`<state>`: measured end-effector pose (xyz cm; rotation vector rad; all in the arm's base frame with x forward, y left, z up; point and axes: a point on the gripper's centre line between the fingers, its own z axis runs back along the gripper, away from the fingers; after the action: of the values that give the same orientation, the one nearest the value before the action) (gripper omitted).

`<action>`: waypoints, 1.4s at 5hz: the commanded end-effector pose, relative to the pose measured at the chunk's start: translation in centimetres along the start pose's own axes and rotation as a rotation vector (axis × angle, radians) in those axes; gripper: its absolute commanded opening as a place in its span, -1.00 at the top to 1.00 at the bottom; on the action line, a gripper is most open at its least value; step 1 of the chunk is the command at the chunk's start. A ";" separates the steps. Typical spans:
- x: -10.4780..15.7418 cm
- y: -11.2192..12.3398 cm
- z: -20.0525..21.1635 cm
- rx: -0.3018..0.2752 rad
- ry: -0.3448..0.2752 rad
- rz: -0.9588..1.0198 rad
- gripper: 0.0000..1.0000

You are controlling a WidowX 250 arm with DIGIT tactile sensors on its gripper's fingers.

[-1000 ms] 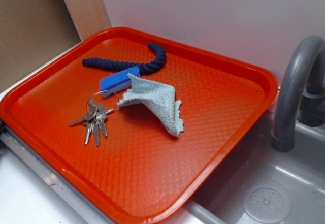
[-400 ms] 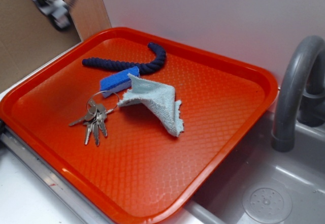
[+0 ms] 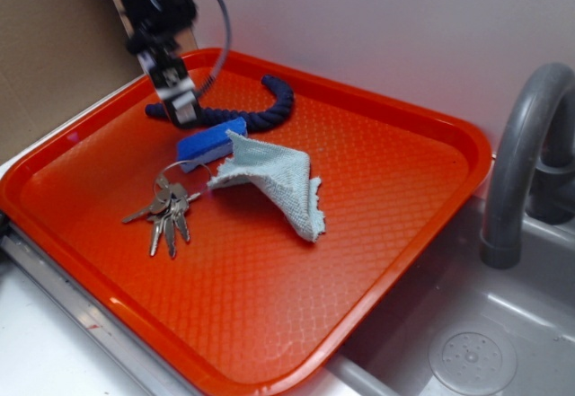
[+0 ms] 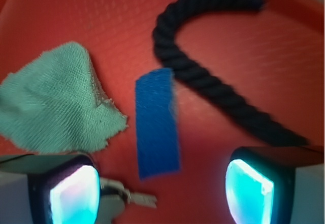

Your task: Grab the blue sponge.

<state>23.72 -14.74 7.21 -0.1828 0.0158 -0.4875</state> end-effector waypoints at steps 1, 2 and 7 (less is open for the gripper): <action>-1.3 -2.1 -4.6 0.029 0.147 -0.052 -1.00; -2.2 -2.0 -5.3 0.078 0.182 -0.006 -1.00; -9.8 -2.8 12.4 0.088 -0.071 0.469 1.00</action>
<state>15.12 -9.61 18.95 -0.0828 0.0103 -0.0290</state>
